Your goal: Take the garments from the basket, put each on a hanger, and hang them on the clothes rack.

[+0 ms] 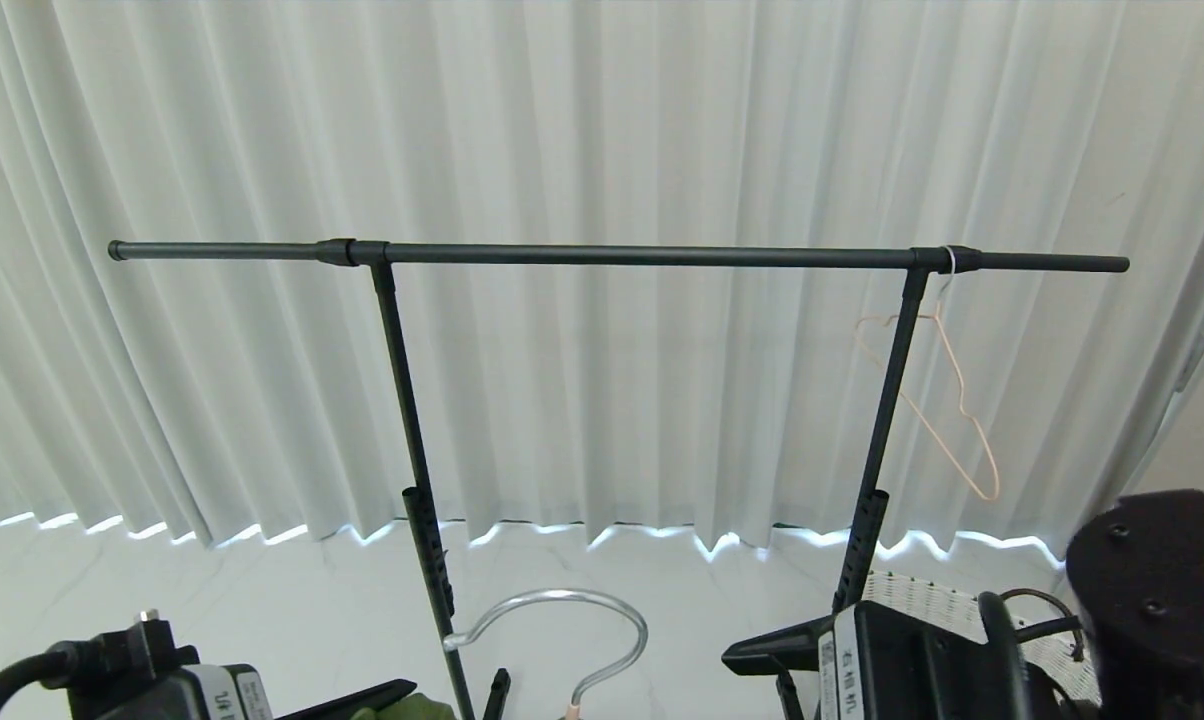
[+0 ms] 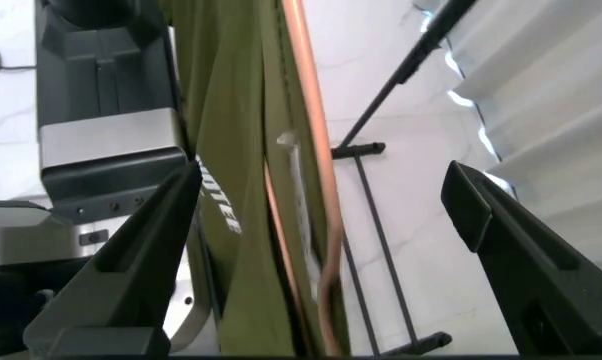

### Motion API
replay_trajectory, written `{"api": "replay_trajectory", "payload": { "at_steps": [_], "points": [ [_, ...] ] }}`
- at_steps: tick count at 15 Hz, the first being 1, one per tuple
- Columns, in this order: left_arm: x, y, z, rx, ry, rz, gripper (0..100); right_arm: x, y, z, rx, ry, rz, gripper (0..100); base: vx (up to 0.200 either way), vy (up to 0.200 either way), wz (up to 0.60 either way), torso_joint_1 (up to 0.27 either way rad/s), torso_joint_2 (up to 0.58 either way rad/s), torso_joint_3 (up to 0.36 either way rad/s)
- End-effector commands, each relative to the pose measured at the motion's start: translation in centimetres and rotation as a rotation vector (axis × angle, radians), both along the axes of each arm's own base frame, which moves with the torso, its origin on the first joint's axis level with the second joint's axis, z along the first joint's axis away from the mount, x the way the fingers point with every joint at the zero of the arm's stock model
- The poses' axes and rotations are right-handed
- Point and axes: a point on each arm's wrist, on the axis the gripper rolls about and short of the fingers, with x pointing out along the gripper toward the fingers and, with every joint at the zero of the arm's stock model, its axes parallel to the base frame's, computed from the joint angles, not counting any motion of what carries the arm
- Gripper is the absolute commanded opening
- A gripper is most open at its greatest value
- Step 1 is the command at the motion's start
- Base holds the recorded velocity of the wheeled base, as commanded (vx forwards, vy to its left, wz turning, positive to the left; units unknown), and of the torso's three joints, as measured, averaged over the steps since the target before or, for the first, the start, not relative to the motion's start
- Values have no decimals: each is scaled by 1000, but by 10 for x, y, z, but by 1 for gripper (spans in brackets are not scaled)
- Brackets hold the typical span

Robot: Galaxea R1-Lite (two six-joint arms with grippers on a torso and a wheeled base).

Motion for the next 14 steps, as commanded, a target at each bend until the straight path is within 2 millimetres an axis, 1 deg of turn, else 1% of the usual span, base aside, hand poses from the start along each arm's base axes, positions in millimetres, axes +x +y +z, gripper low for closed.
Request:
{"api": "replay_trajectory", "payload": {
  "at_steps": [1, 6, 7, 14],
  "points": [
    [0, -1, 0, -7, -3, -5, 0, 2, 10, -7, -29, 12, 8, 100, 0, 0, 0, 0, 0, 0],
    [-1, 1, 2, -18, -8, -5, 0, 2, 9, -8, -30, 15, 5, 100, 0, 0, 0, 0, 0, 0],
    [-1, 1, 2, -18, -8, -5, 0, 2, 10, -8, -32, 14, 6, 0, 0, 0, 0, 0, 0, 0],
    [-1, 1, 6, -33, -16, -5, 0, 3, 9, -10, -40, 10, -11, 0, 0, 0, 0, 0, 0, 0]
  ]
}}
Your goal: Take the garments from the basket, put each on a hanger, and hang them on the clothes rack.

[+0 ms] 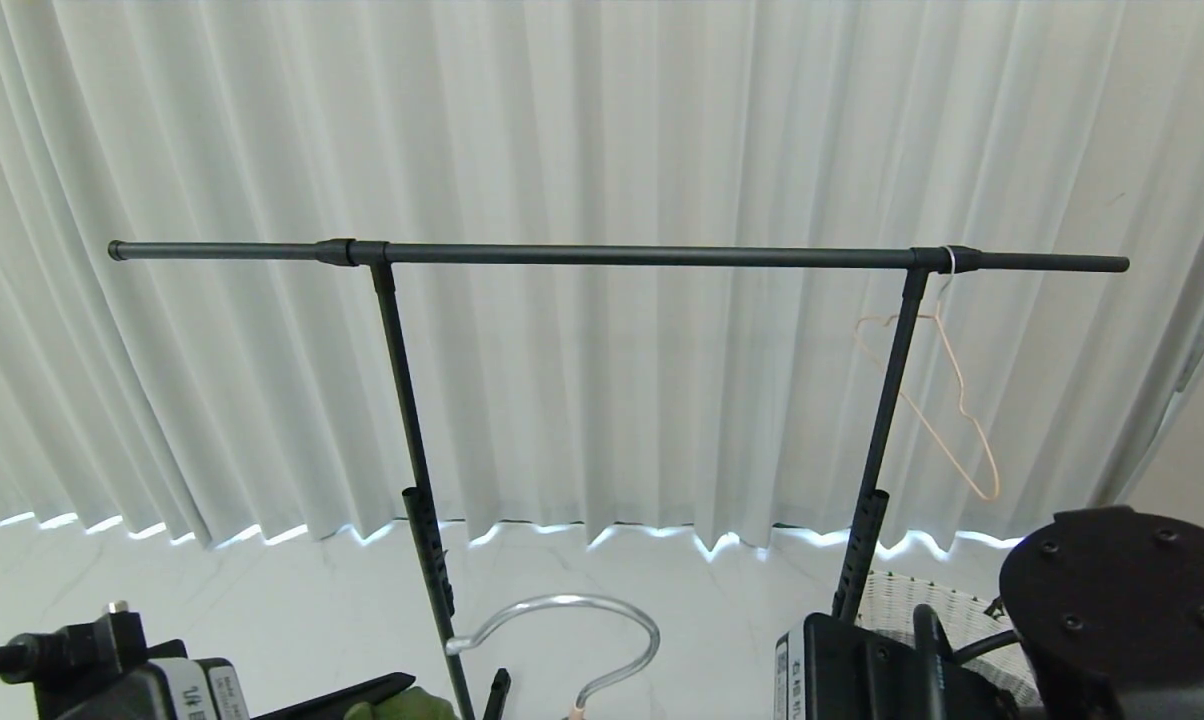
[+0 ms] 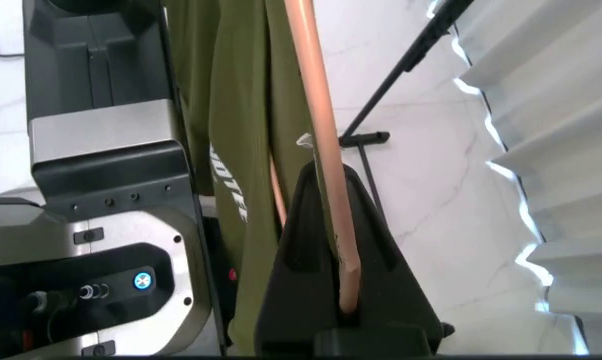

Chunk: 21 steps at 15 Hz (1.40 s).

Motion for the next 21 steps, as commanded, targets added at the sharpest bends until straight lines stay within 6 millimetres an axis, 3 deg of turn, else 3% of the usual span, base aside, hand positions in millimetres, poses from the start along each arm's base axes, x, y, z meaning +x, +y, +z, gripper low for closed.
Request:
{"api": "replay_trajectory", "payload": {
  "at_steps": [1, 2, 3, 8, 14, 18, 21],
  "points": [
    [0, 0, 1, -5, -2, 1, 0, 0, 0, 0, -2, -1, -3, 0, 0, 0, 0, 0, 0, 0],
    [0, 1, 0, -3, -2, 0, 0, 0, -1, 0, -2, -1, -3, 0, 0, 0, 0, 0, 0, 0],
    [0, 1, 0, -3, -2, 0, 100, -1, -3, -2, -9, -2, -1, 0, 0, 0, 0, 0, 0, 0],
    [-1, 4, -5, 17, -4, 1, 100, 2, -14, 8, 12, -69, -97, 0, 0, 0, 0, 0, 0, 0],
    [1, 11, 0, -47, -35, 47, 100, 28, -49, 20, 18, -85, -285, 0, 0, 0, 0, 0, 0, 0],
    [8, 34, -29, 21, 9, 223, 100, 25, -71, 29, 11, -77, -328, 0, 0, 0, 0, 0, 0, 0],
    [18, 40, -48, 83, 90, 319, 100, 23, -71, 30, 15, -75, -320, 0, 0, 0, 0, 0, 0, 0]
  ]
}}
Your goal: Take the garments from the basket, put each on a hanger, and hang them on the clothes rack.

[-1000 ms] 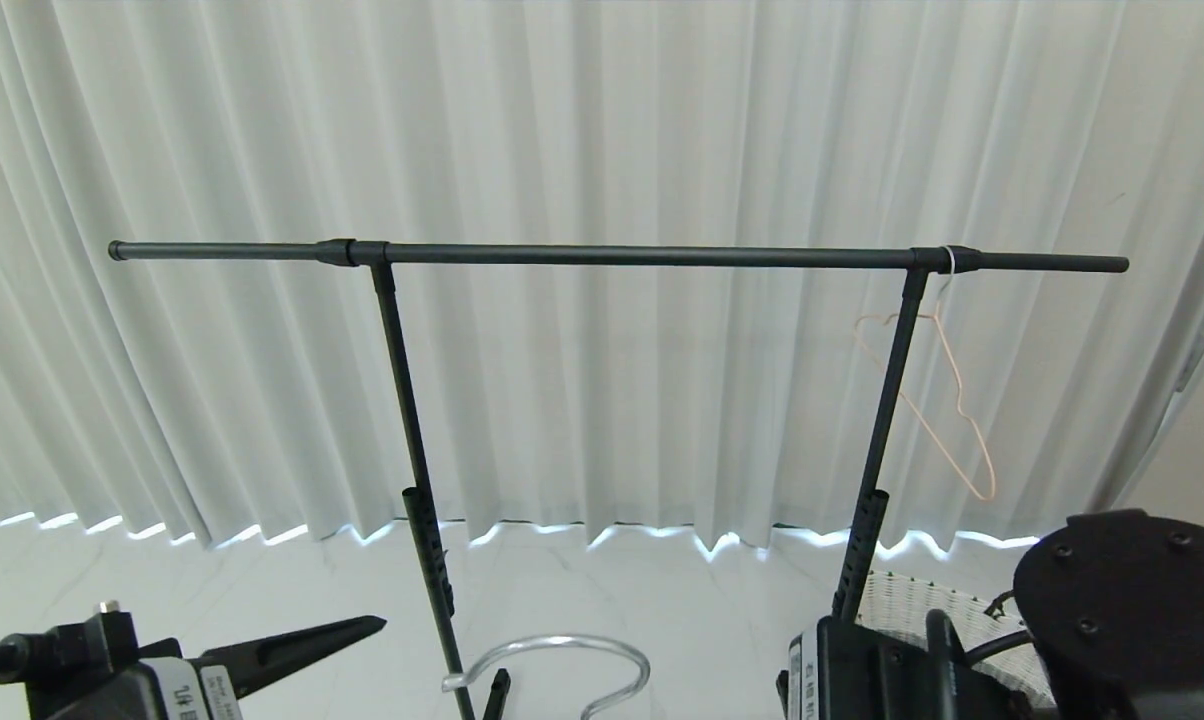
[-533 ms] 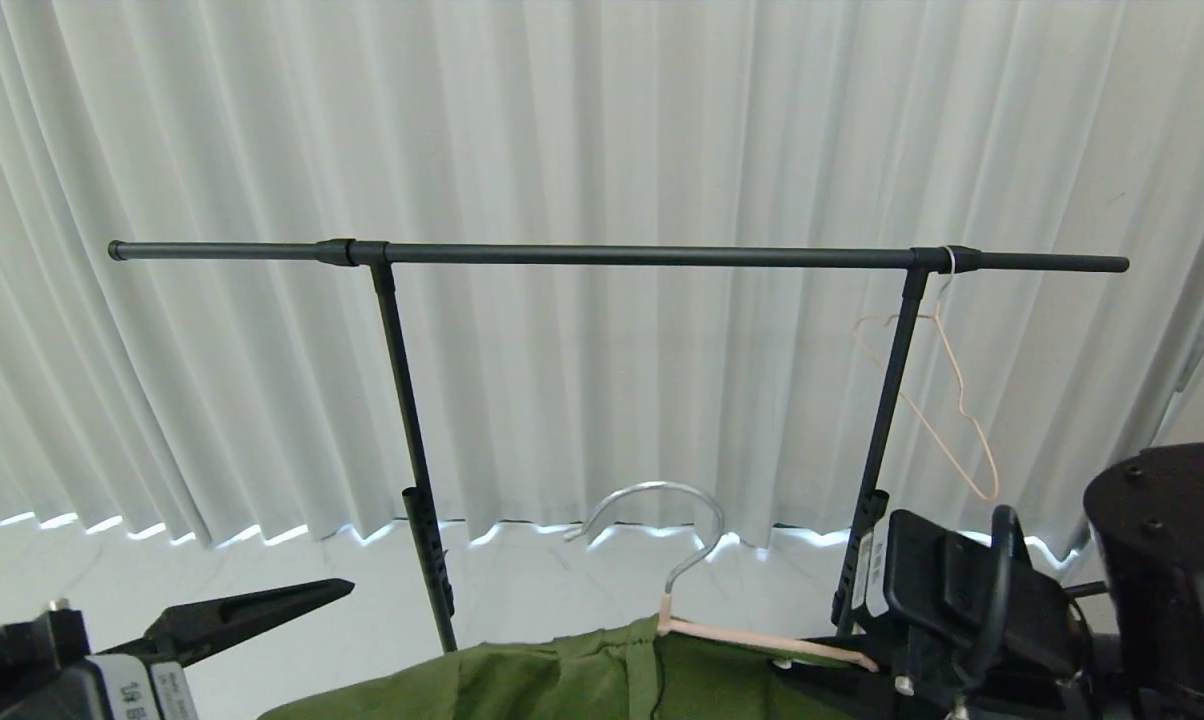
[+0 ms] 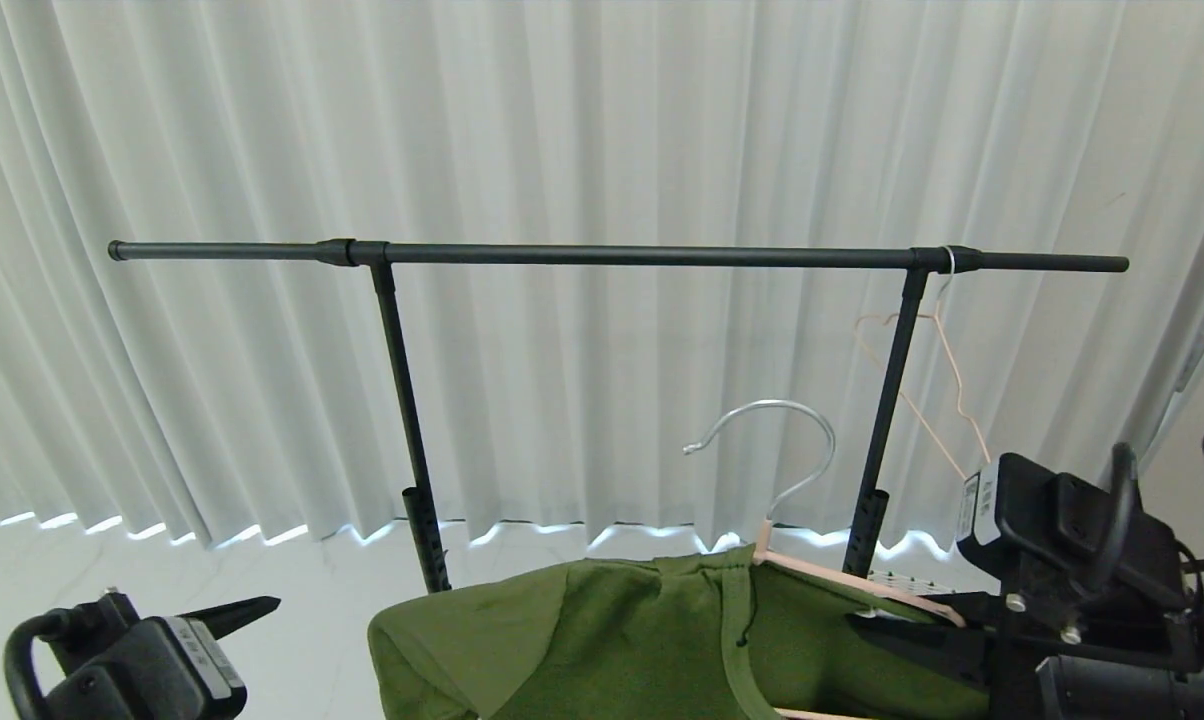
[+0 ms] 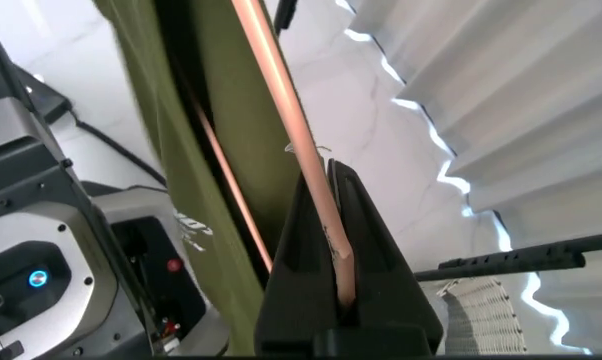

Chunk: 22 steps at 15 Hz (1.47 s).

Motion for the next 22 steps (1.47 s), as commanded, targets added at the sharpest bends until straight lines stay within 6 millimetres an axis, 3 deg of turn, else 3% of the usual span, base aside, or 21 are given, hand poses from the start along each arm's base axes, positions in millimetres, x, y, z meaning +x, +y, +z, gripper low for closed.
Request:
{"api": "replay_trajectory", "payload": {
  "at_steps": [1, 7, 8, 12, 17, 22],
  "points": [
    [6, 4, -13, 34, 68, 42, 100, -2, -2, 4, 17, -9, 11, 0, 0, 0, 0, 0, 0, 0],
    [10, 5, -20, 6, 144, 3, 100, -7, -4, 7, 46, 0, 67, 0, 0, 0, 0, 0, 0, 0],
    [9, 5, -20, 4, 145, 3, 0, -8, -4, 7, 48, -1, 70, 0, 0, 0, 0, 0, 0, 0],
    [9, 11, -26, -34, 180, 85, 0, -7, -6, 5, 29, 4, 47, 0, 0, 0, 0, 0, 0, 0],
    [9, 38, -35, -56, 176, 338, 0, -11, -30, 5, -32, 42, -28, 0, 0, 0, 0, 0, 0, 0],
    [4, 38, -34, -60, 153, 306, 0, -9, -32, 7, -23, 38, -48, 0, 0, 0, 0, 0, 0, 0]
  ]
}}
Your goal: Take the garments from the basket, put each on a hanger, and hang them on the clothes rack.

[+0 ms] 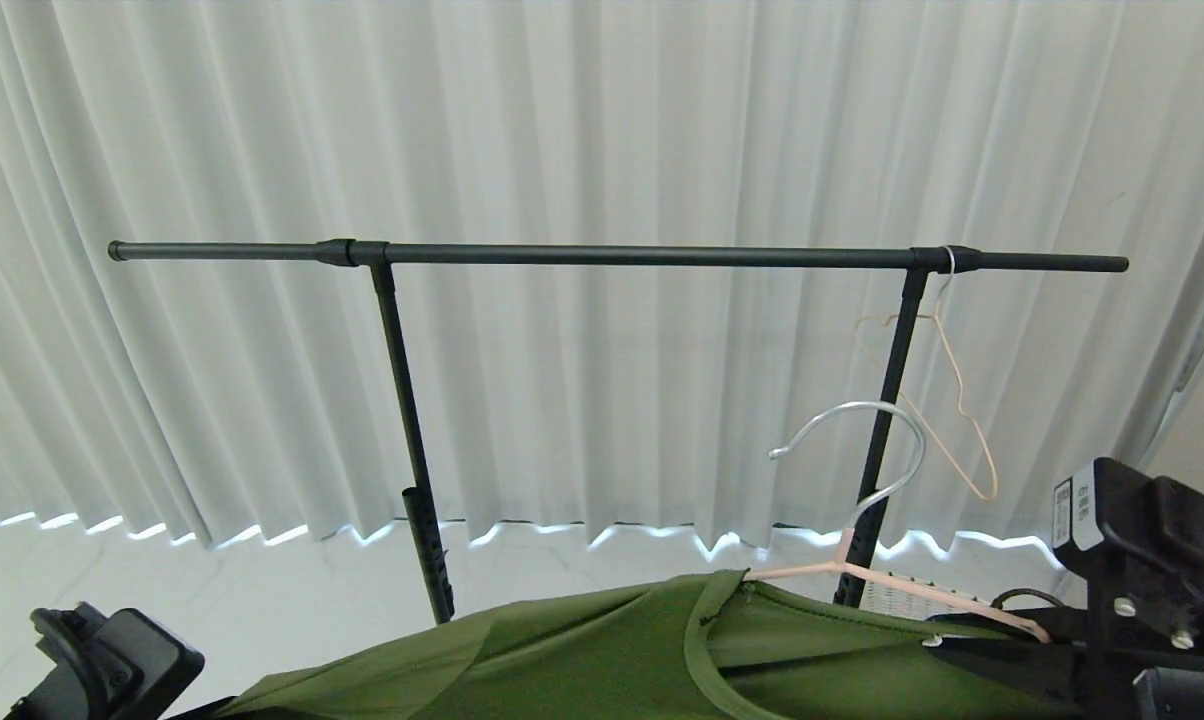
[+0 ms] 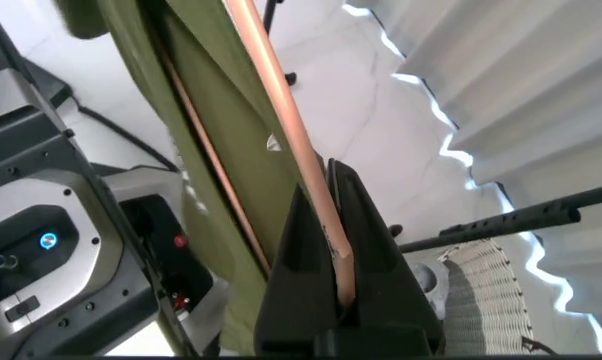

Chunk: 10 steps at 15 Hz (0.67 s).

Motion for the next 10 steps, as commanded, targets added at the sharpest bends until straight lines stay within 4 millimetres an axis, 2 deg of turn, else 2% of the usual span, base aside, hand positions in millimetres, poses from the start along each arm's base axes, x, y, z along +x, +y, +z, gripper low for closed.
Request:
{"api": "replay_trajectory", "payload": {
  "at_steps": [1, 3, 5, 9, 10],
  "points": [
    [-3, -1, 2, -7, -22, -26, 100, 0, 0, 1, 3, -2, -1, 0, 0, 0, 0, 0, 0, 0],
    [-5, -1, 3, -8, -34, -34, 100, 3, -2, 1, -2, -5, -32, 0, 0, 0, 0, 0, 0, 0],
    [-7, 0, 5, -17, -56, -37, 100, 11, -8, 0, -30, -17, -139, 0, 0, 0, 0, 0, 0, 0],
    [-7, 0, 11, -17, -113, -52, 100, 31, -34, -9, -143, 10, -416, 0, 0, 0, 0, 0, 0, 0],
    [-6, 0, 11, -20, -118, -52, 100, 32, -35, -10, -148, 15, -426, 0, 0, 0, 0, 0, 0, 0]
  ]
}}
